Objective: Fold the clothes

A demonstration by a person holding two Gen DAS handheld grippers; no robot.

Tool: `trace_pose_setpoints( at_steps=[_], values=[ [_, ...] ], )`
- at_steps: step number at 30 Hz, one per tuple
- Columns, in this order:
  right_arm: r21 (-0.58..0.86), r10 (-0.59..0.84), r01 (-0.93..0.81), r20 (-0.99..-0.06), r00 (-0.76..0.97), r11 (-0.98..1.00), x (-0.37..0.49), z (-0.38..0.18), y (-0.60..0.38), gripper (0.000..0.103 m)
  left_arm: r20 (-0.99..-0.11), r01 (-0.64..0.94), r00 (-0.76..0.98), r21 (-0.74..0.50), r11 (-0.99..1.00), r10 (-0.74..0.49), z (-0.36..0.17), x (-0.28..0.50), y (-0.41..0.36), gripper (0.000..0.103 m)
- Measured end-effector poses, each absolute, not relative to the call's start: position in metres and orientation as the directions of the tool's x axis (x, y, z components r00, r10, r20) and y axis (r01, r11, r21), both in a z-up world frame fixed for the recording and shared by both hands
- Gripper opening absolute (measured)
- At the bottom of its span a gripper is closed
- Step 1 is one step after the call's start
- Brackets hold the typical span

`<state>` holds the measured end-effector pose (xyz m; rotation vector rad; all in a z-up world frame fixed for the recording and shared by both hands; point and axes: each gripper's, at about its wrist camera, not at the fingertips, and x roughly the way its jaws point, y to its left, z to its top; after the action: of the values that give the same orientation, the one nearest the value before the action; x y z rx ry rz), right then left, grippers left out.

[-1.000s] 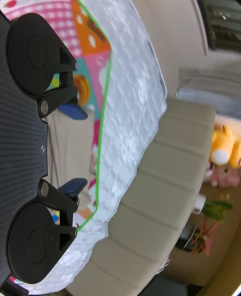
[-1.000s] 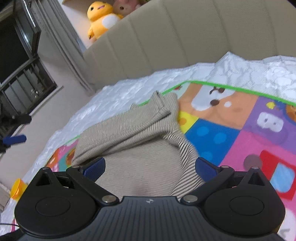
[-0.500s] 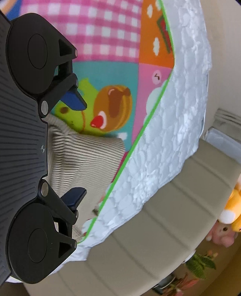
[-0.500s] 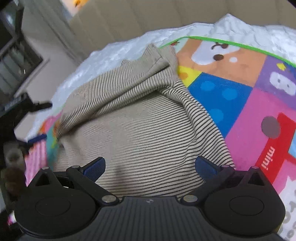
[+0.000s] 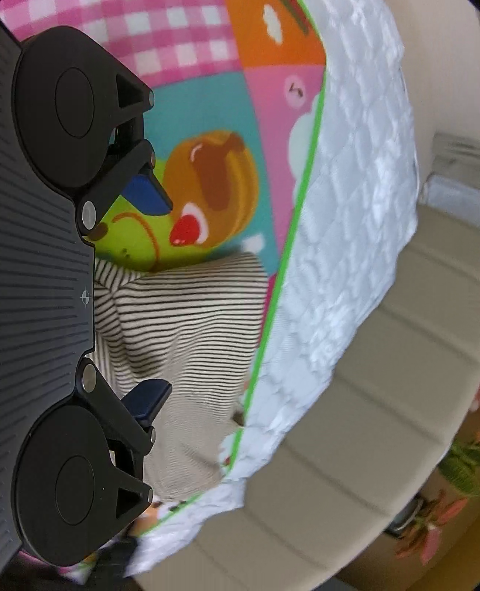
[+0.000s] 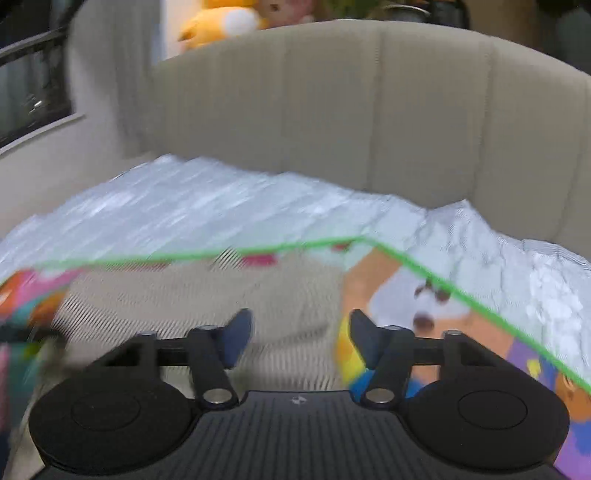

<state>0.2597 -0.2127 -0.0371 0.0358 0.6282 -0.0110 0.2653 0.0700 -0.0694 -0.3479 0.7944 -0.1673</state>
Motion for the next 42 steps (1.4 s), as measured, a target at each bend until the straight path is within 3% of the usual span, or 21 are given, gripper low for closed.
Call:
trace_pose_setpoints(
  at_steps=[2,3,6,11,15,20,25,28,30,36,42],
  values=[
    [0.042,-0.005,0.039,-0.607,0.795,0.998,0.283,-0.048,-0.215,0.048,-0.678,0.026,0.688,-0.334,0.942,-0.259,-0.073,0.265,0.067,0.098],
    [0.063,0.014,0.033,-0.63,0.777,0.997,0.293,-0.055,-0.216,0.026,-0.678,0.028,0.689,-0.327,0.945,-0.255,-0.074,0.265,0.067,0.098],
    [0.09,0.043,0.02,-0.644,0.764,0.996,0.296,-0.06,-0.216,0.008,-0.676,0.02,0.689,-0.343,0.939,-0.261,-0.075,0.267,0.072,0.099],
    [0.083,0.088,-0.05,-0.55,0.83,0.995,0.259,-0.023,-0.224,0.005,-0.673,0.01,0.685,-0.374,0.927,-0.279,-0.078,0.271,0.075,0.099],
    [0.014,0.038,-0.037,-0.611,0.791,0.999,0.251,-0.045,-0.231,0.0,-0.672,0.012,0.679,-0.39,0.921,-0.294,-0.08,0.273,0.074,0.1],
    [-0.025,-0.056,0.054,-0.673,0.737,0.998,0.262,-0.084,-0.246,0.0,-0.694,0.039,0.681,-0.284,0.958,-0.234,-0.082,0.272,0.06,0.1],
    [-0.027,-0.036,0.025,-0.549,0.835,0.999,0.252,-0.042,-0.245,0.003,-0.705,0.046,0.678,-0.244,0.969,-0.209,-0.085,0.273,0.057,0.1],
    [0.043,0.08,-0.067,-0.517,0.852,0.997,0.255,-0.018,-0.231,0.02,-0.707,0.046,0.676,-0.239,0.97,-0.206,-0.085,0.274,0.056,0.101],
    [0.107,0.154,-0.115,-0.526,0.837,0.988,0.263,-0.018,-0.22,0.045,-0.708,0.048,0.676,-0.233,0.971,-0.204,-0.086,0.274,0.055,0.101],
    [0.115,0.146,-0.092,-0.683,0.715,0.989,0.295,-0.073,-0.205,0.046,-0.711,0.048,0.671,-0.239,0.97,-0.208,-0.086,0.274,0.057,0.101],
    [0.057,0.168,-0.171,-0.634,0.755,0.984,0.31,-0.036,-0.18,0.046,-0.706,0.034,0.671,-0.277,0.96,-0.228,-0.084,0.274,0.063,0.102]
  ],
)
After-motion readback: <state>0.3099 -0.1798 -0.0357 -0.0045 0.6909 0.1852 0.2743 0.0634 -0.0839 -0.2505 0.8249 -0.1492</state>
